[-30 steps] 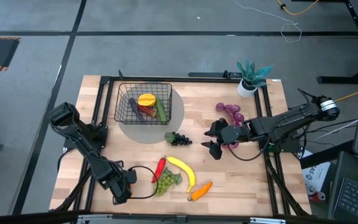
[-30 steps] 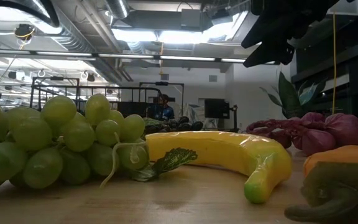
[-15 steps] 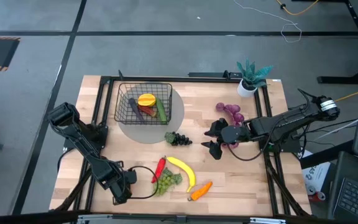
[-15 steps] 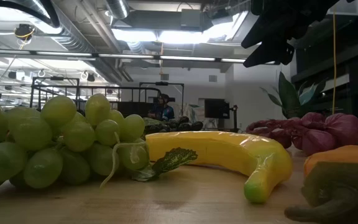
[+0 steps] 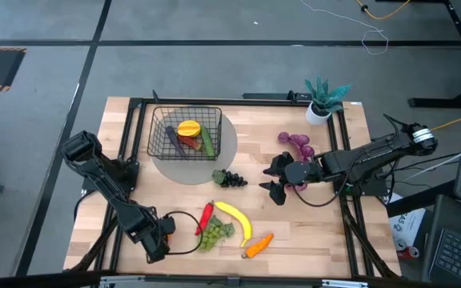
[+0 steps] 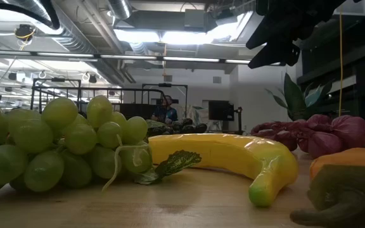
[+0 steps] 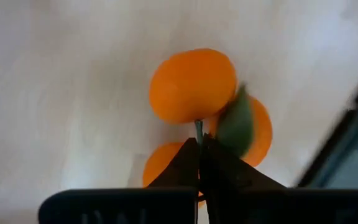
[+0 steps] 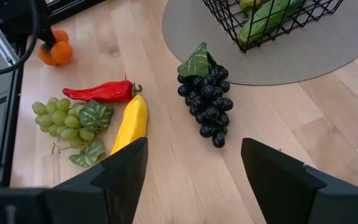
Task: Build produce basket
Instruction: Put the tangerines into the wire basket
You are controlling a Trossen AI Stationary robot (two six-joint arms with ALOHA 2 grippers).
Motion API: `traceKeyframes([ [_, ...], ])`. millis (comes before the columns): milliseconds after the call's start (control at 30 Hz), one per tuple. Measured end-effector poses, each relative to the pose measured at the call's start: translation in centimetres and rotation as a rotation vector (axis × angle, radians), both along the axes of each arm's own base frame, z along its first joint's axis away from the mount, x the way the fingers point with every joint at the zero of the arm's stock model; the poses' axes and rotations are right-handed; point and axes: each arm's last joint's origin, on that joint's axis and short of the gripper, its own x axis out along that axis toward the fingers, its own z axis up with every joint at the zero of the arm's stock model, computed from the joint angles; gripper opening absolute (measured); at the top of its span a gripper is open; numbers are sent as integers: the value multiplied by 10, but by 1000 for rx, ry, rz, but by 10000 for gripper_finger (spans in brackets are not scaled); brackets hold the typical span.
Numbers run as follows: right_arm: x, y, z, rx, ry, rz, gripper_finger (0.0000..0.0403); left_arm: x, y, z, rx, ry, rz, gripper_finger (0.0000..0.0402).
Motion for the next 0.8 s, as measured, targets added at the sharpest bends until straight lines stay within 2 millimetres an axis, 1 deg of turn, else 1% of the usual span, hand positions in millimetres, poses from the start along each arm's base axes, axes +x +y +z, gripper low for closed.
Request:
traceKeyframes([
  [133, 0, 0, 0, 1, -1, -1, 261, 9, -4, 19, -7, -29, -62, 2],
  [233, 0, 0, 0, 2, 0, -1, 261, 17, -4, 38, 22, -57, -115, 1],
  [433, 0, 0, 0, 2, -1, -2, 261, 30, 11, 78, 191, -97, -166, 1],
  [500, 0, 0, 0, 3, -1, -1, 261, 32, 18, 92, 282, -104, -176, 1],
  [633, 0, 0, 0, 12, 2, 10, 261, 38, 40, 122, 500, -151, -114, 0],
  [800, 0, 0, 0, 12, 2, 10, 261, 49, 71, 149, 691, -169, -109, 0],
])
